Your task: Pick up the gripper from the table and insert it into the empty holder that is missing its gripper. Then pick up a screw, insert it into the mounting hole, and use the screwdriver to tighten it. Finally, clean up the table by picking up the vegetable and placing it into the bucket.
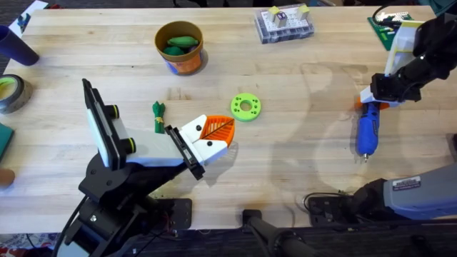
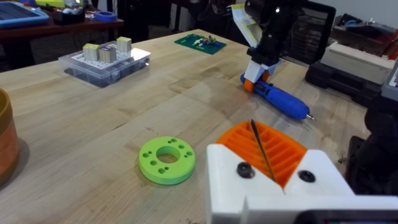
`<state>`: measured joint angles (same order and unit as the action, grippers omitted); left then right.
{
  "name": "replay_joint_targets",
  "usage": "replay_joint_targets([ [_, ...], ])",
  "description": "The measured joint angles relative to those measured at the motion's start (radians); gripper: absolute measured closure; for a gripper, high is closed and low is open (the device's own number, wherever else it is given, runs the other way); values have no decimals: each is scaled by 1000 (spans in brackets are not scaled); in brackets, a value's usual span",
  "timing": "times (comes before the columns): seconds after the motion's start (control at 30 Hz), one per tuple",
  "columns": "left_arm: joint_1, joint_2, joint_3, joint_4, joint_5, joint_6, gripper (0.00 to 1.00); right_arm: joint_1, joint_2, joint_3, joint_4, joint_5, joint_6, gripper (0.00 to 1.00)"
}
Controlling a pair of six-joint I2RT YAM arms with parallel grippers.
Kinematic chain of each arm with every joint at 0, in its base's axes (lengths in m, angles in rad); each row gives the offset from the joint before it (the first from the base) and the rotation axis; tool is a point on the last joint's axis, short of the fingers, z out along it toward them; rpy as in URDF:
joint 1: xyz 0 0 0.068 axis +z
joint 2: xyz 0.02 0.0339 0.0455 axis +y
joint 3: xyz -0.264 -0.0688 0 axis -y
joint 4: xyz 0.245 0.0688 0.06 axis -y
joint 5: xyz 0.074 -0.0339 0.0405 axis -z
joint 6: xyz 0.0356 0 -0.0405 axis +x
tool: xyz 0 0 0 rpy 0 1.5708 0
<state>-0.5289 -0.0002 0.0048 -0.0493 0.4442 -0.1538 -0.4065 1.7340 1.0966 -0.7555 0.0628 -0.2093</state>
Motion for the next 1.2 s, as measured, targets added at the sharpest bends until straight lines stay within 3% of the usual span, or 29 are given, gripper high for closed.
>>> replay_joint_targets([
  [0.6, 0, 0, 0, -1, 0, -1, 985, 0, 0, 0, -10, -3, 70, 956],
  [0.63, 0, 0, 0, -1, 0, -1, 985, 0, 0, 0, -11, -2, 76, 919],
  [0.67, 0, 0, 0, -1, 0, -1, 985, 0, -1, 0, -12, -2, 81, 812],
  [0.8, 0, 0, 0, -1, 0, -1, 985, 0, -5, 0, -10, -3, 83, 217],
  [0.83, 0, 0, 0, -1, 0, -1, 985, 0, -6, 0, -9, -3, 83, 89],
  [0.87, 0, 0, 0, -1, 0, -1, 985, -1, -7, 0, -10, -2, 84, 26],
  [1.2, 0, 0, 0, -1, 0, -1, 985, -2, -128, 0, -115, -8, 113, 5],
])
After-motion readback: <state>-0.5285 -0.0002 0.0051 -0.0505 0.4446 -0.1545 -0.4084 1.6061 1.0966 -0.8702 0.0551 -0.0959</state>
